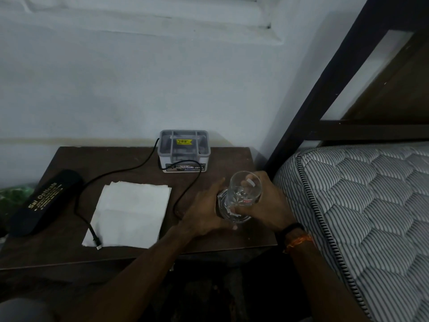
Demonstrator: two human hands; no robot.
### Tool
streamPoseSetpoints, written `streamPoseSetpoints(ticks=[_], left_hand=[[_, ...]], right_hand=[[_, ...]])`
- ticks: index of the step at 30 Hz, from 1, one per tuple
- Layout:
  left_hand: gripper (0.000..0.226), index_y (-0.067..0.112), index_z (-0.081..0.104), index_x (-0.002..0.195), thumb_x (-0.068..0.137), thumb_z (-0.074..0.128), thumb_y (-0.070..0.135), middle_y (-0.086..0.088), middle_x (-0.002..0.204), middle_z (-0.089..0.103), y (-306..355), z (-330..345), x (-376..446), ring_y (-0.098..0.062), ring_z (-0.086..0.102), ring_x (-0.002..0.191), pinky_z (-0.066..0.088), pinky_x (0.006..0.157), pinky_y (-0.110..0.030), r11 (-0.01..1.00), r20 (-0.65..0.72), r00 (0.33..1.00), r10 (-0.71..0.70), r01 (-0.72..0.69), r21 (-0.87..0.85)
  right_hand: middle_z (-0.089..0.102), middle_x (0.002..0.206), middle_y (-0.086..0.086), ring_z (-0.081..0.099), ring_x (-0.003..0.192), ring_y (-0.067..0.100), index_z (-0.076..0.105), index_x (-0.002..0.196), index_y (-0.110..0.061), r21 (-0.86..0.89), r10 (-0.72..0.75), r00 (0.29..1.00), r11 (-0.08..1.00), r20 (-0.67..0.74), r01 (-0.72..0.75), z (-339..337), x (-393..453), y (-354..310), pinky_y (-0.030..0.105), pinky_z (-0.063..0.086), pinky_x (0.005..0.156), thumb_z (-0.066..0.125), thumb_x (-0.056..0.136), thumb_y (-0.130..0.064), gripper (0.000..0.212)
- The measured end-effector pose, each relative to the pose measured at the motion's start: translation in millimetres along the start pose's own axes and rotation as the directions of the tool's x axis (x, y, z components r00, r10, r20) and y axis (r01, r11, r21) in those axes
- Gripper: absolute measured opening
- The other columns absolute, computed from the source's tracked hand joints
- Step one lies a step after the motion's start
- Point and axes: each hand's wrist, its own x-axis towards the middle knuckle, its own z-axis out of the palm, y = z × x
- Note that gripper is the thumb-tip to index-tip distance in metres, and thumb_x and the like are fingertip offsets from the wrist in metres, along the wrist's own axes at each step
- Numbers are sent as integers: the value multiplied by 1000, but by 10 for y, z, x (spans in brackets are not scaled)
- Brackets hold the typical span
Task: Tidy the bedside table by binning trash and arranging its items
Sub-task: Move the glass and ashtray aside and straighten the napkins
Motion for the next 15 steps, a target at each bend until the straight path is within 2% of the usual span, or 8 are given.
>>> streamPoseSetpoints(ticks=[1, 2, 5, 9, 12, 15], left_hand=[[129, 39, 22, 148, 41, 89, 66, 18, 142, 48, 1, 2, -7, -10, 44, 134, 38, 111, -46, 1000, -6, 1000, -8, 8, 2], [129, 39, 22, 148, 41, 88, 66, 18, 142, 47, -5, 4, -13, -10, 44, 134, 39, 111, -45, 1000, -9, 1000, -11, 11, 2], [129, 38, 22, 148, 41, 87, 67, 16, 145, 45, -14, -20, -37, -11, 42, 134, 41, 110, -44, 999, -8, 1000, -23, 23, 37], [120, 28, 25, 151, 52, 87, 58, 8, 151, 40, 2, -143, -121, -11, 39, 137, 35, 115, -38, 991, -1, 1000, 6, -6, 130], [94, 22, 33, 150, 72, 80, 45, 3, 151, 40, 16, -295, -288, -14, 37, 138, 30, 115, -28, 967, -48, 997, 64, -50, 249], [66, 23, 46, 140, 82, 73, 39, 4, 142, 49, -4, -463, -533, -15, 45, 130, 36, 107, -25, 941, -115, 987, 108, -65, 332]], right_hand=[[63, 104, -14, 60, 93, 0, 50, 122, -28, 90, -40, 987, 996, 159, 26, -79, -40, -7, 18, 51, 82, 89, 57, -47, 78], [63, 106, -13, 61, 96, 2, 49, 123, -27, 152, -73, 975, 987, 208, 41, -173, -89, -10, 21, 51, 84, 90, 55, -45, 81], [64, 109, -10, 64, 100, 5, 50, 119, -26, 211, -165, 979, 968, 119, 137, -194, -136, 32, 29, 57, 85, 92, 55, -32, 77], [60, 123, -15, 59, 113, 4, 46, 127, -34, 282, -123, 985, 956, 123, 84, -91, -168, 131, 36, 54, 96, 94, 43, -46, 97], [61, 126, -13, 59, 117, 6, 52, 124, -37, 249, -80, 988, 967, 131, 46, 34, -256, 159, 38, 51, 101, 92, 33, -61, 103], [67, 117, -14, 64, 110, 6, 61, 118, -37, 167, -6, 995, 986, 100, -11, 195, -323, 141, 38, 55, 95, 88, 26, -73, 103]])
